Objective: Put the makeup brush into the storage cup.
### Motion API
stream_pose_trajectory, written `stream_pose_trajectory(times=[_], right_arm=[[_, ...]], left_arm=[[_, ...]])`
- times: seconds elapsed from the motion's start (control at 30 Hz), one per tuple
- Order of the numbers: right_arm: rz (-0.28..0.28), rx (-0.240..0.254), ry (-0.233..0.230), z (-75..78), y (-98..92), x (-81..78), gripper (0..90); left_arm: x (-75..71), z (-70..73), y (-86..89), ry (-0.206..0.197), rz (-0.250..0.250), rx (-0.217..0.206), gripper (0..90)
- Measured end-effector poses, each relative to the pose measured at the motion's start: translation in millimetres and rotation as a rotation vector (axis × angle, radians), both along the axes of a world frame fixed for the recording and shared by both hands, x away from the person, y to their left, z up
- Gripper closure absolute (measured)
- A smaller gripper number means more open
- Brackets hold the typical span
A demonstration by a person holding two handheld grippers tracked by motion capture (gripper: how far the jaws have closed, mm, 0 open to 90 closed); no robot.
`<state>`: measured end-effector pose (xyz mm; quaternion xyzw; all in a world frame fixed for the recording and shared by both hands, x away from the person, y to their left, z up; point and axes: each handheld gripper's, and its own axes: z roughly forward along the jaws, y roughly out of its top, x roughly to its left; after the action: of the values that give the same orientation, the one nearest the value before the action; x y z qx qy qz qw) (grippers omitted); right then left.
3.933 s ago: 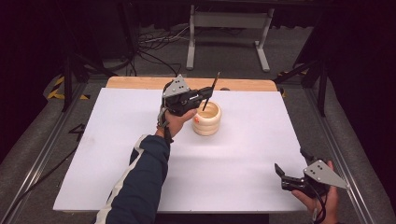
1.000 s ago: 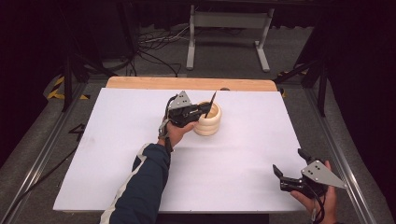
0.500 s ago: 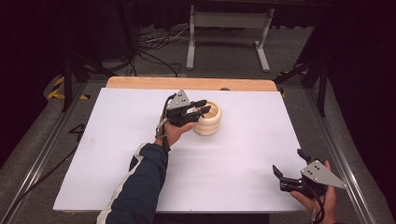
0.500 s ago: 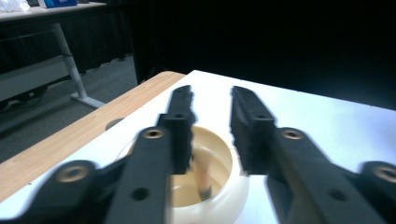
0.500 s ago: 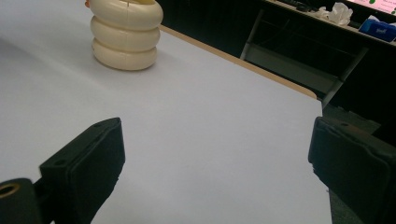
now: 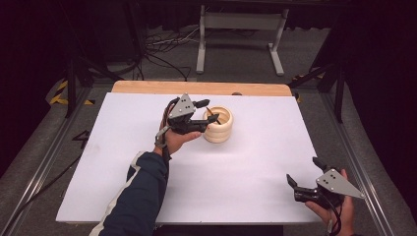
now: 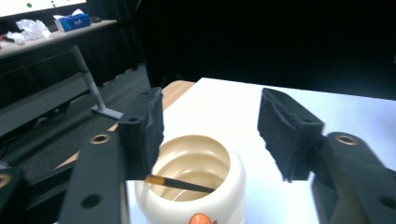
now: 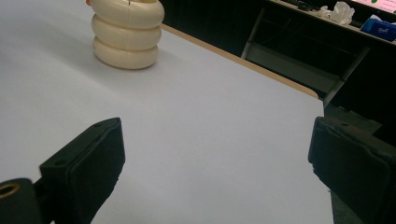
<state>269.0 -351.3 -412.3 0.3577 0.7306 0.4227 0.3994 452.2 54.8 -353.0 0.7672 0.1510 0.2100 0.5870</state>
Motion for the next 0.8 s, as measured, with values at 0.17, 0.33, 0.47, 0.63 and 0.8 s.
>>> stream_pose_trajectory(times=[0.17,0.33,0.47,0.63,0.8], right_arm=[[0.001,0.000,-0.002,0.4,0.4,-0.3,4.5],[0.001,0.000,0.000,0.3,1.0,-0.3,4.5],[0.006,0.000,-0.003,0.5,1.3,-0.5,4.5],[0.008,0.002,-0.003,0.4,1.3,-0.5,4.4],[0.024,0.002,-0.006,0.3,2.5,-0.8,4.4]], left_arm=[[-7.3,5.1,2.7,-0.024,0.023,0.020,29.4],[-11.4,7.8,7.0,-0.030,0.037,0.013,23.9],[-14.0,10.2,11.8,-0.035,0.060,0.004,15.6],[-14.8,11.5,16.8,-0.031,0.090,0.007,8.8],[-14.9,10.3,23.7,-0.016,0.096,0.014,4.2]])
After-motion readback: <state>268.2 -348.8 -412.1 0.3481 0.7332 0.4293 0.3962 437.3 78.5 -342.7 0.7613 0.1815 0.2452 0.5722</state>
